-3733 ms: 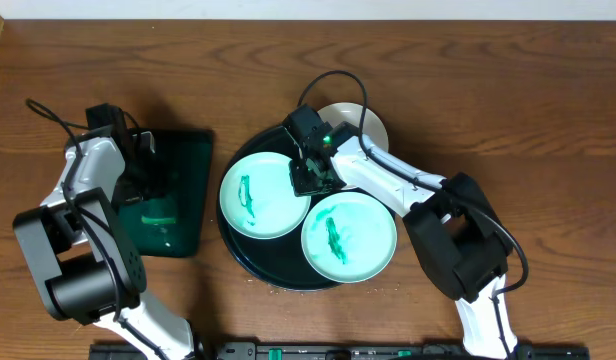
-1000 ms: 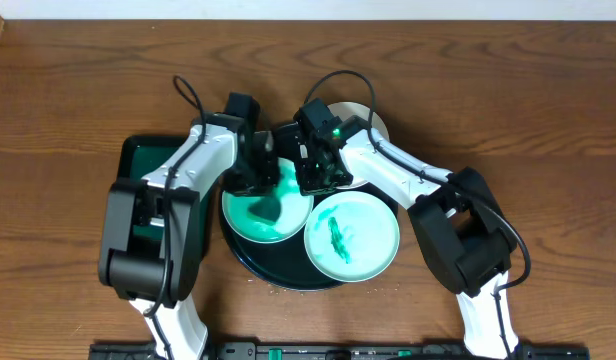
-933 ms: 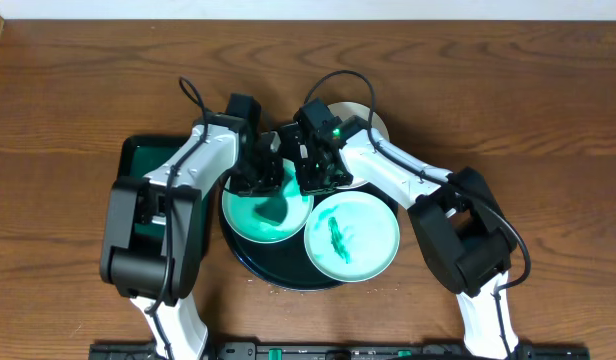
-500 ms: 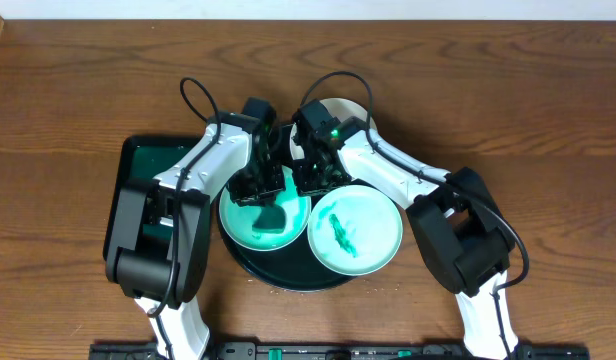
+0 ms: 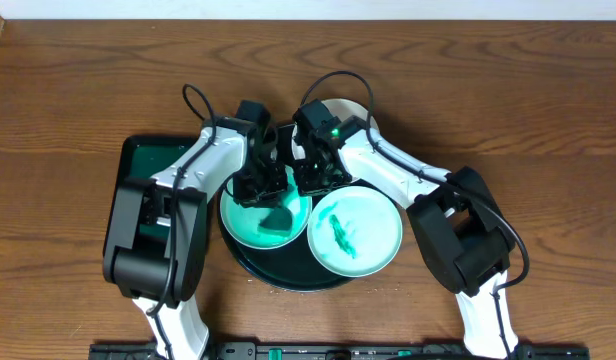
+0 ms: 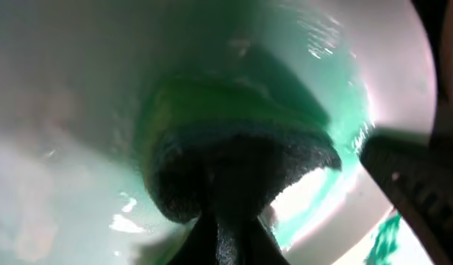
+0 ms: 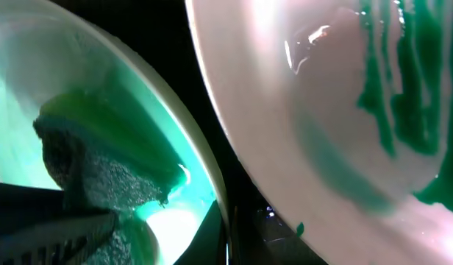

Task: Clean dirty plates on tray and stack at the side
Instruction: 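Scrub the left plate with the sponge in the left gripper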

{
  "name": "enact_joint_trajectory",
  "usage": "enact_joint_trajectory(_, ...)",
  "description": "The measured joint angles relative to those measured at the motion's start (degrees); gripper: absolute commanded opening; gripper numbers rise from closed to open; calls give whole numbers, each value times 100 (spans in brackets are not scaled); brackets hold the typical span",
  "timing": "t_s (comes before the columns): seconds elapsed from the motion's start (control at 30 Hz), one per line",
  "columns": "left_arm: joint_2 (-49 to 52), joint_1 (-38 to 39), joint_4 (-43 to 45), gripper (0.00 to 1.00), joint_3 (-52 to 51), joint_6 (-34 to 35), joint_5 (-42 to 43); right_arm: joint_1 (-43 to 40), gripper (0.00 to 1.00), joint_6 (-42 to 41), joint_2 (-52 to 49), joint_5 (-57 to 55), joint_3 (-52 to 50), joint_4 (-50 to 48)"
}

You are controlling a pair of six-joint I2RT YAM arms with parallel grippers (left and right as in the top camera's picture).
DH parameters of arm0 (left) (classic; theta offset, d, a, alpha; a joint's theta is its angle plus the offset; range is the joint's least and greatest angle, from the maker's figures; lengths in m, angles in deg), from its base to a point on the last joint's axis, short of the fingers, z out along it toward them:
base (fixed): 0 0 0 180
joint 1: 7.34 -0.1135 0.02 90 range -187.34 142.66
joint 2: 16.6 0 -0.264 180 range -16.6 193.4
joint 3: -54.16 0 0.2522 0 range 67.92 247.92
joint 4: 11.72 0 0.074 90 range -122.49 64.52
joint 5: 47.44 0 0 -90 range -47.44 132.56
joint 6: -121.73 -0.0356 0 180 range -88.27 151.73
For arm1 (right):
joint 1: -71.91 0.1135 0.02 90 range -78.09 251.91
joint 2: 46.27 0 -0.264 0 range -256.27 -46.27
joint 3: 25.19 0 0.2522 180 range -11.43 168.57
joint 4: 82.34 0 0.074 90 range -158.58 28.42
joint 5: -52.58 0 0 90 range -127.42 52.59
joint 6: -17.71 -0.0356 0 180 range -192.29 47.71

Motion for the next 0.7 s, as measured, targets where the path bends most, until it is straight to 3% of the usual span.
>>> enact_joint_trajectory(0.33, 120, -127, 192, 7, 662, 494, -1412, -4, 1, -76, -2, -20, 0, -57)
enact_joint_trajectory(0.53, 129, -142, -332, 7, 863, 546, -2004, -7, 1, -116, -2, -20, 0, -79)
enact_joint_trajectory(0.7, 129, -216, -1178, 7, 896, 573, -1961, -7, 1, -116, -2, -20, 0, -85)
